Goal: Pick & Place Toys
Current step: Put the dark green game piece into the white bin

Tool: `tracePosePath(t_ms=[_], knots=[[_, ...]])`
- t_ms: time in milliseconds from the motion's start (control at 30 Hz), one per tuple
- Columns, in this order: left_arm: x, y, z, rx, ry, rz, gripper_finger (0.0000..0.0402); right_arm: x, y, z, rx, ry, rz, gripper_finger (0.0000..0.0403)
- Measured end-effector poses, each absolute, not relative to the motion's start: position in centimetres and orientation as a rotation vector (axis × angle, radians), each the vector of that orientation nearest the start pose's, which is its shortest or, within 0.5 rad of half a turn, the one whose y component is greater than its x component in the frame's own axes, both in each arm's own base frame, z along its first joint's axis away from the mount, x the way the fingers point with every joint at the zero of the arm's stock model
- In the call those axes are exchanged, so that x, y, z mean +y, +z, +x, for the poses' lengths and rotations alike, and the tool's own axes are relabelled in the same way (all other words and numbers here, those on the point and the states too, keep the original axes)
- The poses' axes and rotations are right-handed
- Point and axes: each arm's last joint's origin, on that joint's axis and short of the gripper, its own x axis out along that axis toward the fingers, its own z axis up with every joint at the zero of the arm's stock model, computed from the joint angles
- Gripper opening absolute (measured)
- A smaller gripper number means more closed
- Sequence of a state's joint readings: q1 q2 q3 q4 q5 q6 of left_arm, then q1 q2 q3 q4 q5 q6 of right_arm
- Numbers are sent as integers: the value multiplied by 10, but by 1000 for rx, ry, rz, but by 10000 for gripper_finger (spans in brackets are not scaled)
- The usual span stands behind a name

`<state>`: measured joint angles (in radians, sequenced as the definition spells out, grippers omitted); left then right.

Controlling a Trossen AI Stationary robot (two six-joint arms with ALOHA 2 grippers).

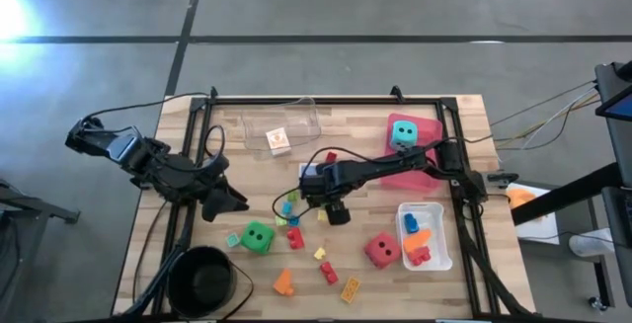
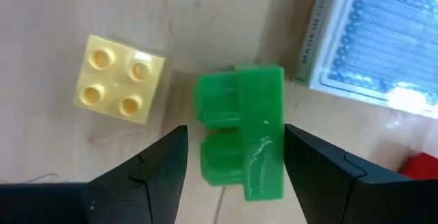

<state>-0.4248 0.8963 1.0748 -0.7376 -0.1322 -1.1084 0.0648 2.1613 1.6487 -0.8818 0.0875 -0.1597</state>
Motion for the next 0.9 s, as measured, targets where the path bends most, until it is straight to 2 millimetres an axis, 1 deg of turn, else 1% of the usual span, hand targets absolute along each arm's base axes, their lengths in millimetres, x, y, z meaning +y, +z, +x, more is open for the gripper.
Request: tracePosePath(t_ms=[200,267,400,800,900], knots=[[-65,361,154,631,43,-919,197,25,150,421,1423,81,-206,217],[-65,361,154,631,43,-919,197,25,148,419,1431,62,-184,202],[-65,361,154,631,43,-919,197,25,148,419,1432,48,-168,158],[-65,361,154,629,46,-919,197,25,148,419,1432,-21,-89,158],[-65,361,154,629,45,-919,197,25,151,418,1429,-46,-52,158]])
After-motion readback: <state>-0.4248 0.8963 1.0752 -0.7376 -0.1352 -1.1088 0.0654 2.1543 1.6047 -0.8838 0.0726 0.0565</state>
